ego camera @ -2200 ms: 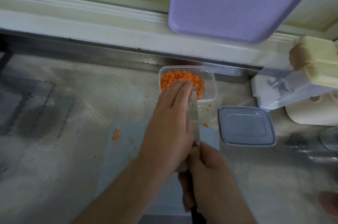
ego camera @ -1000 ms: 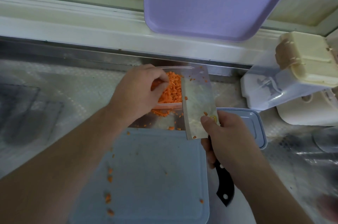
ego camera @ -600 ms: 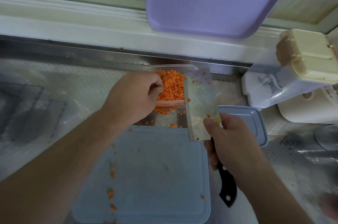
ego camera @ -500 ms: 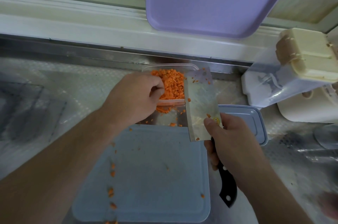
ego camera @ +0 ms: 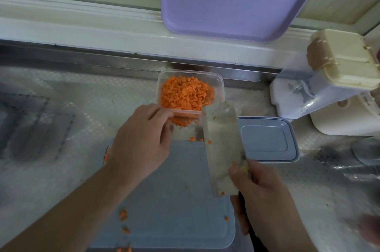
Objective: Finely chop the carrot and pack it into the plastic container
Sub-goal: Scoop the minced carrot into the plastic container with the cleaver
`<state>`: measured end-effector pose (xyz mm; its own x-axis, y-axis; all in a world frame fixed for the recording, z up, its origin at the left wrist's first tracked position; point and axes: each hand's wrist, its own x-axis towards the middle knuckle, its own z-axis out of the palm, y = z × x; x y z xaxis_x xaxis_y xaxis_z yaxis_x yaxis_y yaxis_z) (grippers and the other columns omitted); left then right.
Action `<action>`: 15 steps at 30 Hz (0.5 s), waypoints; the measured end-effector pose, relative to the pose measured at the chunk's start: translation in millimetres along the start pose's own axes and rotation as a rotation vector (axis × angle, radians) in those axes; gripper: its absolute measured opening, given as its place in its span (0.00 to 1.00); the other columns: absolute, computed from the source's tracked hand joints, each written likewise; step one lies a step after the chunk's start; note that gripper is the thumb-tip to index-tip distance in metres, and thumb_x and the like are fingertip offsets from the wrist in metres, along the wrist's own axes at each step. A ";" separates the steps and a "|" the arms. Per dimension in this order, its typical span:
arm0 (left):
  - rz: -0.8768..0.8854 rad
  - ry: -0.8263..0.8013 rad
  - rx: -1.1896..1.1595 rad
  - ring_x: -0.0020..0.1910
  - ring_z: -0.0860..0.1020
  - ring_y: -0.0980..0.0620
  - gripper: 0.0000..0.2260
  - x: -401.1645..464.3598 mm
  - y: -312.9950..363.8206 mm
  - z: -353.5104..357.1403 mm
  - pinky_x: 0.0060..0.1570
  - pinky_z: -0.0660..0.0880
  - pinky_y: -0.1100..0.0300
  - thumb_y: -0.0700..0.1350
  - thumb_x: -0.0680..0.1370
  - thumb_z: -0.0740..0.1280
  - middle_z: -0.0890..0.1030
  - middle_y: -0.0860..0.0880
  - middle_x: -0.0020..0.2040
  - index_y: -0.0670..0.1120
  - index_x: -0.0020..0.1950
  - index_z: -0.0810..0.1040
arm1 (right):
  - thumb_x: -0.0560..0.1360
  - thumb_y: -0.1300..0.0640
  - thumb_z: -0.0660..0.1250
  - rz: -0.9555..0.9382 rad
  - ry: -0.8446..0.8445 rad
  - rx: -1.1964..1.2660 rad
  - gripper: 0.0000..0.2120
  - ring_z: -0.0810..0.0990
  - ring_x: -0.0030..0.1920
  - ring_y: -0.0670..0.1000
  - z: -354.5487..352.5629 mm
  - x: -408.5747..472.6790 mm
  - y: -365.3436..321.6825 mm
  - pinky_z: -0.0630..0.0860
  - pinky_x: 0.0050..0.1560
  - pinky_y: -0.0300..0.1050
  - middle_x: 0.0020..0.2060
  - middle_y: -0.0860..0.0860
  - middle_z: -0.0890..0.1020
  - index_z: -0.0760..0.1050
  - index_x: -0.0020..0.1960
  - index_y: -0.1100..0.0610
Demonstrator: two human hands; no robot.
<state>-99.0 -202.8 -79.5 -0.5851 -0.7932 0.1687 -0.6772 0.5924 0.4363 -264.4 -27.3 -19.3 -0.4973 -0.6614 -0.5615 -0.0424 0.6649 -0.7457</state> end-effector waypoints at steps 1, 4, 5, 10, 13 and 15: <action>-0.060 0.008 -0.002 0.55 0.76 0.49 0.09 -2.3 -1.9 4.3 0.47 0.79 0.52 0.44 0.80 0.66 0.81 0.50 0.54 0.47 0.58 0.82 | 0.82 0.54 0.63 0.037 -0.004 0.015 0.17 0.71 0.18 0.53 1.0 -3.2 6.4 0.65 0.21 0.39 0.22 0.56 0.75 0.74 0.35 0.57; -0.098 0.027 -0.029 0.59 0.74 0.49 0.11 -7.0 -5.2 16.4 0.56 0.77 0.51 0.42 0.81 0.68 0.82 0.48 0.57 0.45 0.62 0.83 | 0.81 0.55 0.65 0.112 0.015 0.027 0.18 0.72 0.19 0.51 4.1 -8.0 24.7 0.65 0.24 0.39 0.21 0.55 0.74 0.76 0.34 0.58; -0.069 0.020 -0.038 0.61 0.74 0.49 0.12 -7.9 -5.9 20.6 0.60 0.76 0.51 0.41 0.81 0.69 0.82 0.48 0.59 0.44 0.64 0.83 | 0.81 0.56 0.65 0.122 0.024 0.022 0.17 0.72 0.20 0.51 5.0 -8.6 28.9 0.67 0.27 0.40 0.21 0.54 0.75 0.77 0.35 0.58; -0.018 -0.055 -0.110 0.69 0.71 0.51 0.17 -1.1 -12.6 28.3 0.71 0.68 0.55 0.43 0.83 0.67 0.76 0.51 0.69 0.45 0.73 0.78 | 0.81 0.53 0.64 0.119 0.073 -0.074 0.15 0.75 0.21 0.49 5.0 -5.0 33.8 0.69 0.29 0.41 0.21 0.52 0.77 0.78 0.37 0.54; -0.017 -0.073 -0.184 0.73 0.69 0.54 0.18 0.3 -16.4 29.0 0.74 0.66 0.58 0.44 0.85 0.64 0.73 0.55 0.73 0.47 0.75 0.76 | 0.82 0.51 0.63 0.098 0.115 -0.117 0.15 0.76 0.22 0.50 5.1 0.3 31.0 0.71 0.28 0.43 0.22 0.52 0.78 0.76 0.37 0.53; 0.010 -0.100 -0.212 0.76 0.66 0.58 0.19 -2.6 -15.9 30.1 0.74 0.64 0.64 0.46 0.85 0.63 0.71 0.57 0.75 0.49 0.77 0.75 | 0.82 0.52 0.62 0.109 0.119 -0.106 0.15 0.77 0.21 0.52 8.6 3.3 27.4 0.71 0.23 0.41 0.22 0.53 0.77 0.76 0.39 0.54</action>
<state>-100.1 -205.9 -113.5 -0.6394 -0.7636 0.0902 -0.5689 0.5487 0.6125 -259.8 -14.2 -44.7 -0.6024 -0.5417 -0.5862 -0.0707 0.7678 -0.6368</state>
